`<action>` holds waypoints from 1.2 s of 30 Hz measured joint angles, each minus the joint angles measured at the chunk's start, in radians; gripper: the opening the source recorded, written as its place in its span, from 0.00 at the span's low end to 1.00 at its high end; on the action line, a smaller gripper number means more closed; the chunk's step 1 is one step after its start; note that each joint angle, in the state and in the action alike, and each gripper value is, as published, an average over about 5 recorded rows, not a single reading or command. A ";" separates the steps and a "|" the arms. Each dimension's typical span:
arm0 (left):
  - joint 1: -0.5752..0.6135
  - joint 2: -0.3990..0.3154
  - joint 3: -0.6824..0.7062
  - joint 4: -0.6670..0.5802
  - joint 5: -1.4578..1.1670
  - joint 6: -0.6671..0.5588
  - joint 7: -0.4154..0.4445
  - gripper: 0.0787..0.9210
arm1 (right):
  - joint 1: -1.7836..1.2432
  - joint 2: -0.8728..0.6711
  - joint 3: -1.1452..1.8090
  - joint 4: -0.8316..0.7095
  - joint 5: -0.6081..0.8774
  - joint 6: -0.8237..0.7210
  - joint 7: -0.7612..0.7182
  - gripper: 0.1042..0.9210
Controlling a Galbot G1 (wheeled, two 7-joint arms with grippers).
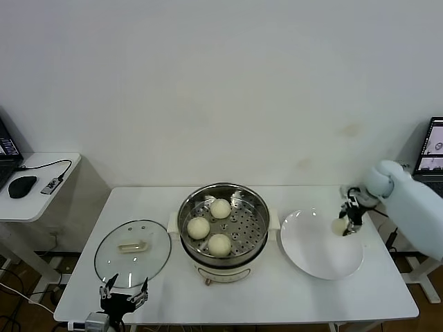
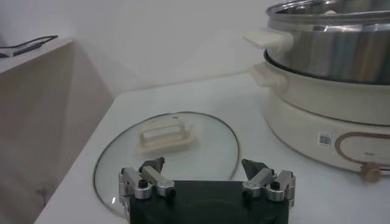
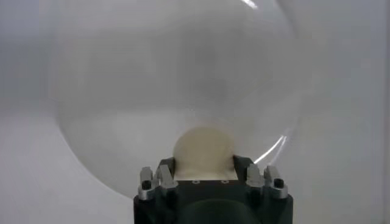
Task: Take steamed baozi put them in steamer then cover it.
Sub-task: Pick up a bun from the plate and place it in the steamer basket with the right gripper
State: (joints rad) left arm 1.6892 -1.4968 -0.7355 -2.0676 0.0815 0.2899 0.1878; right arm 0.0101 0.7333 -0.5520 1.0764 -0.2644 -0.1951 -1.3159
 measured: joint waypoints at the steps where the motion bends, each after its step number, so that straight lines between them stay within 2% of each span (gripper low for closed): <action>1: 0.001 0.001 0.000 -0.002 0.001 -0.002 -0.001 0.88 | 0.026 -0.001 -0.023 0.018 0.025 -0.012 -0.002 0.60; 10: -0.010 0.002 -0.008 -0.012 0.005 -0.010 -0.006 0.88 | 0.290 0.046 -0.254 0.125 0.280 -0.128 -0.001 0.60; 20: -0.014 0.012 -0.007 -0.013 0.015 -0.025 -0.016 0.88 | 0.491 0.218 -0.469 0.133 0.523 -0.238 0.016 0.60; 27: -0.017 0.009 -0.013 -0.031 0.005 -0.025 -0.013 0.88 | 0.540 0.337 -0.572 0.118 0.599 -0.277 0.028 0.60; 36: -0.018 0.018 -0.015 -0.041 -0.002 -0.025 -0.011 0.88 | 0.552 0.428 -0.650 0.118 0.616 -0.300 0.047 0.60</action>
State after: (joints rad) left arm 1.6717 -1.4789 -0.7508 -2.1090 0.0793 0.2645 0.1771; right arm 0.5620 1.1613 -1.2017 1.1947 0.3517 -0.4950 -1.2692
